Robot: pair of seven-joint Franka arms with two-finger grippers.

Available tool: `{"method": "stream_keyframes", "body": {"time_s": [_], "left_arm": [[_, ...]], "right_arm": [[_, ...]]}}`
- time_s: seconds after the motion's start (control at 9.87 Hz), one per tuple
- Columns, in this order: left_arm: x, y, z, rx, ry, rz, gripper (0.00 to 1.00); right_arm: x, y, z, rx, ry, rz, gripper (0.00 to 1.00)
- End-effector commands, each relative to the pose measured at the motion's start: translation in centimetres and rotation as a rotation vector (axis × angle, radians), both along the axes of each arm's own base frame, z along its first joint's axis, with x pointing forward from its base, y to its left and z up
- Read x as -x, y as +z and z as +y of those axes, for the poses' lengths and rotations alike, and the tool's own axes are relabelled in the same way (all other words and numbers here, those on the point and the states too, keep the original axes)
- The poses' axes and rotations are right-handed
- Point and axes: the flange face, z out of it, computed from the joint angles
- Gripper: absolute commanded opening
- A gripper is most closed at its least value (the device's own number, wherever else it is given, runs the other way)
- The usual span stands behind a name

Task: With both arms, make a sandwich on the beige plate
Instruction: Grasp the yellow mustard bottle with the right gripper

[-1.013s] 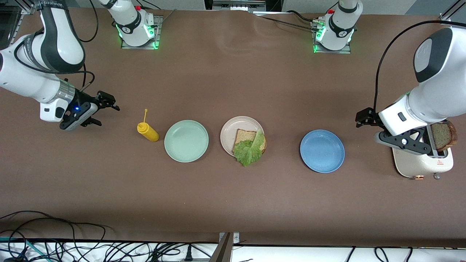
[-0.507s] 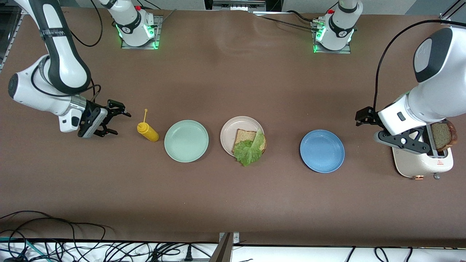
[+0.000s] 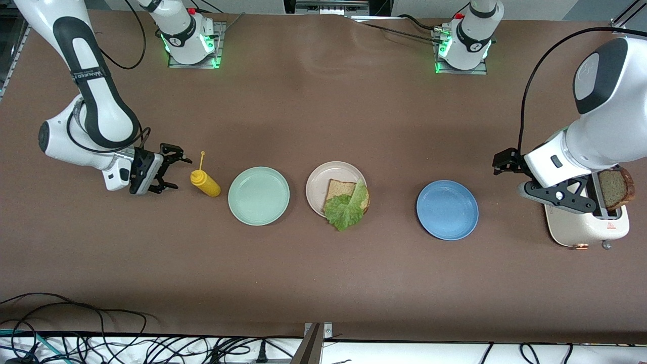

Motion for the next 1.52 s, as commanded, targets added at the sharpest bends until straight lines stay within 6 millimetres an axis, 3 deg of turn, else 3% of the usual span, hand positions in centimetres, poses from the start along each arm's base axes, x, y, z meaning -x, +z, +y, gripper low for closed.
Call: {"method": "stream_keyframes", "body": {"time_s": [0.0, 0.3, 1.22, 1.32, 1.42], "left_arm": [[0.6, 0.8, 0.2, -0.024, 0.004, 0.000, 1.00], [0.6, 0.8, 0.5, -0.026, 0.008, 0.001, 1.00], [0.6, 0.8, 0.3, -0.028, 0.007, 0.001, 1.00], [0.6, 0.8, 0.2, -0.027, 0.005, 0.000, 1.00], [0.6, 0.8, 0.3, -0.028, 0.007, 0.001, 1.00]], "right_arm": [[-0.2, -1.8, 1.3, -0.016, 0.021, -0.024, 1.00], [0.0, -3.7, 3.5, -0.066, 0.031, -0.042, 1.00], [-2.1, -5.1, 5.9, -0.069, 0.093, -0.094, 1.00], [-2.2, -5.2, 5.9, -0.066, 0.091, -0.096, 0.98], [-2.2, -5.2, 5.9, -0.065, 0.093, -0.099, 0.75]]}}
